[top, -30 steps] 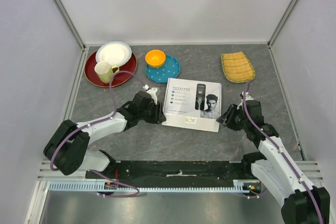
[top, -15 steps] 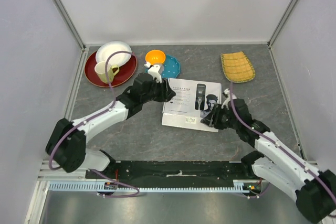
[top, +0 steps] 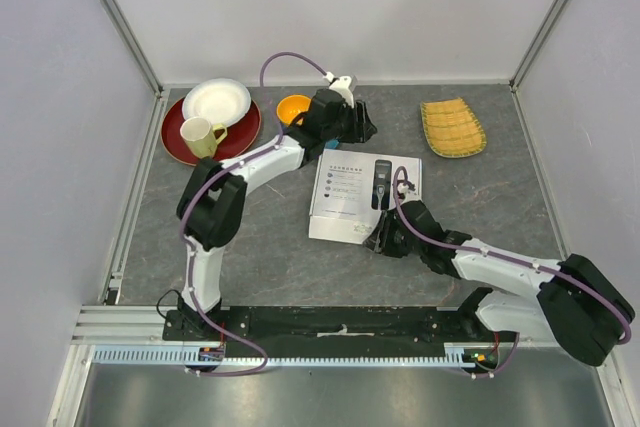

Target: Sort the hair-cutting tools

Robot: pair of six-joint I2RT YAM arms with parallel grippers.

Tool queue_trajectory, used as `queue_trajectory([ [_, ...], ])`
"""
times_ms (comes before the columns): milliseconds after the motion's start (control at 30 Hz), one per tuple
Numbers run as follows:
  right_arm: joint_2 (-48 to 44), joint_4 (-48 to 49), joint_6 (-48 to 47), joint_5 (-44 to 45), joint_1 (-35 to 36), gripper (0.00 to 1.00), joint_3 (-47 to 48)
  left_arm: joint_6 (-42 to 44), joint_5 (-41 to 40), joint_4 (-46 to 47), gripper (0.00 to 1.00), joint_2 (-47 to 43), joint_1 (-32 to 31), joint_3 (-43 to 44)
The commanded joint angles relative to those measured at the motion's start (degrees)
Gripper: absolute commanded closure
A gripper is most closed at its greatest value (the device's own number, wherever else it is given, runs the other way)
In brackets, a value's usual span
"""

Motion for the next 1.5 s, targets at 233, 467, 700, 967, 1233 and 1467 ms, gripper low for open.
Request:
queue_trajectory([
  [233,0.71,5.38,4.42,9.87,0.3,0.57,-3.21,-2.92,3.62,-3.52,0.41,16.78,1.14,15.17],
  [467,0.54,5.2,4.69,12.87,-1.54,0.57,-5.58,-2.74,13.89,-6.07,0.49,19.6,1.14,14.3],
  [700,-4.64,2.75,3.29,12.17,-6.73,0.57,-6.99,-1.95,20.14,0.51,0.58,12.84,1.05,-0.96],
  [967,-15.44,-6.48,1.52,10.59,-10.86,0.56,-8.31,-4.06,25.69,8.86,0.64,2.93,0.43,-19.77],
  [1233,-9.23,0.69,-2.07,4.81,-10.87,0.56,-5.15,-8.09,22.97,18.52,0.66,-13.34,-0.45,-42.46],
  [1467,3.78,9.16,-3.4,-3.39,-10.86,0.57,1.09,-11.88,18.57,22.85,0.67,-26.35,-1.15,-60.92],
])
